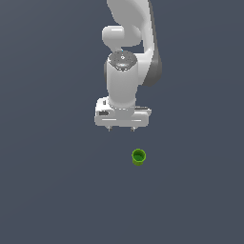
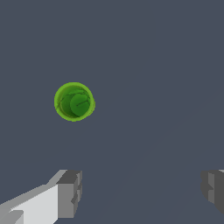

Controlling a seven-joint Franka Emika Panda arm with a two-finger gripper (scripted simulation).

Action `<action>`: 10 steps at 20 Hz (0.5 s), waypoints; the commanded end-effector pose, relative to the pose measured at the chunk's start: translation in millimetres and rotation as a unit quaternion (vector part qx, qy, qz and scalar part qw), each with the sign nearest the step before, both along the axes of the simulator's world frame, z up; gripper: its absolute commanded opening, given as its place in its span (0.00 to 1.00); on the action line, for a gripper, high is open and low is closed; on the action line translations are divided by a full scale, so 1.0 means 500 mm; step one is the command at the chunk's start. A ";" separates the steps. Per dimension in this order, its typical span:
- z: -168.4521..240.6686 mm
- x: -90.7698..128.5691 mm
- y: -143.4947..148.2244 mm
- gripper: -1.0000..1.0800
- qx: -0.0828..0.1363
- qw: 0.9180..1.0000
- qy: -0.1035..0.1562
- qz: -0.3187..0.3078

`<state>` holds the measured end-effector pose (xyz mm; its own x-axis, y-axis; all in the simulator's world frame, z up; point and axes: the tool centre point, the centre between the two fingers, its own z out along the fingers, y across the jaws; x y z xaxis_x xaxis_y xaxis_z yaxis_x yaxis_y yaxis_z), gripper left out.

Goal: Pick up the object and move it to a goal position.

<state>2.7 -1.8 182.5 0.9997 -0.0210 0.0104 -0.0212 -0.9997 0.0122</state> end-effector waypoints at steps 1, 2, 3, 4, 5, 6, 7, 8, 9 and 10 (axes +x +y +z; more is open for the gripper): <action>0.000 0.000 0.000 0.96 0.000 1.000 0.000 0.000; 0.000 0.000 0.001 0.96 0.000 1.000 0.000 0.001; -0.002 0.000 0.004 0.96 0.001 1.000 0.001 0.002; -0.003 -0.001 0.009 0.96 0.001 1.000 0.001 0.006; -0.006 -0.001 0.016 0.96 0.003 1.000 0.002 0.010; -0.009 -0.002 0.026 0.96 0.004 1.000 0.004 0.015; -0.013 -0.003 0.036 0.96 0.006 1.000 0.005 0.021; -0.015 -0.005 0.045 0.96 0.007 1.000 0.006 0.026; -0.017 -0.006 0.051 0.96 0.009 1.000 0.007 0.029; -0.018 -0.008 0.056 0.96 0.009 0.999 0.008 0.031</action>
